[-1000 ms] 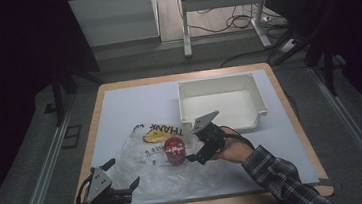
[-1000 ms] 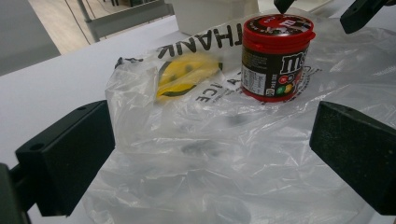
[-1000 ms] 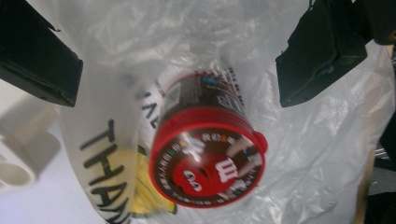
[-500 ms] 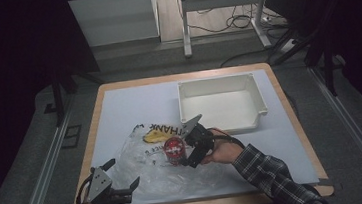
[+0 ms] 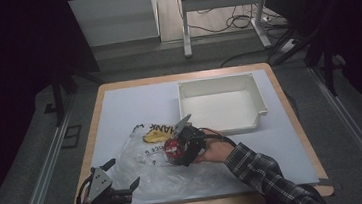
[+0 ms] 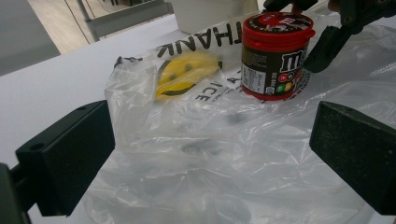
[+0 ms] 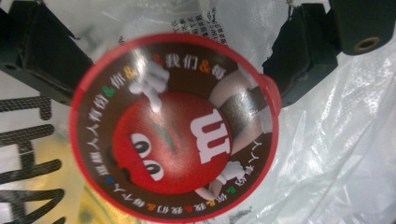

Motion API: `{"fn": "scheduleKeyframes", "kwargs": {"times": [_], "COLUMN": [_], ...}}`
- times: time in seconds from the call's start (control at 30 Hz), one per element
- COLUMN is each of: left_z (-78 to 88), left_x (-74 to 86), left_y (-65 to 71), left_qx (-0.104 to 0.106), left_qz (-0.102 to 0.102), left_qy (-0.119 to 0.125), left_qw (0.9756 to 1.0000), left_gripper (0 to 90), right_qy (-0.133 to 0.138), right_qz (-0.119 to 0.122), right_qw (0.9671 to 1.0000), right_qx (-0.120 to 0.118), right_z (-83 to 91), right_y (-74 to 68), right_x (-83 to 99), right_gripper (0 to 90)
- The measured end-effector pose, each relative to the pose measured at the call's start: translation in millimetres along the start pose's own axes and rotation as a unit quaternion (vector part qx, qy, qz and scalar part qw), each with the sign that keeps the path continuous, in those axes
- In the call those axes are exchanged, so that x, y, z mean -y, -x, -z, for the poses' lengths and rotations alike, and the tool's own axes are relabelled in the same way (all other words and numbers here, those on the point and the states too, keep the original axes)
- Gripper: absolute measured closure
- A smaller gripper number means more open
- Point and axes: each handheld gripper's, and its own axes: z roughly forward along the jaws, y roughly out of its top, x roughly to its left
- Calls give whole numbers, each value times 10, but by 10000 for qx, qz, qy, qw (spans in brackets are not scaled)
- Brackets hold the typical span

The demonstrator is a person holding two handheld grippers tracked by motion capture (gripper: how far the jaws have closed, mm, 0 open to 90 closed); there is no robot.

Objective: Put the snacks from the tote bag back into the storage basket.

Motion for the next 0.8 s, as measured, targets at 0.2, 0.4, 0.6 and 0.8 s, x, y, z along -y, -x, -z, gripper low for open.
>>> {"fn": "scheduleKeyframes", "kwargs": {"times": [0.2, 0.4, 0.6, 0.8], "left_z": [-2, -3, -4, -5], "left_x": [1, 1, 1, 1], "left_y": [2, 5, 8, 9], "left_qx": [-1, -8, -4, -4], "left_qz": [-17, -27, -38, -43], "left_qy": [-18, -21, -30, -32], "left_qw": [10000, 10000, 10000, 10000], "left_gripper": [0, 0, 0, 0], "right_qy": [-196, -399, -603, -716], "right_qz": [124, 246, 359, 379], "right_qw": [9997, 9988, 9974, 9967], "right_qx": [49, 149, 152, 107], "right_z": [-74, -139, -167, -198], "right_y": [-9, -36, -60, -51], "right_x": [-54, -126, -203, -248], "right_gripper": [129, 183, 228, 239]}}
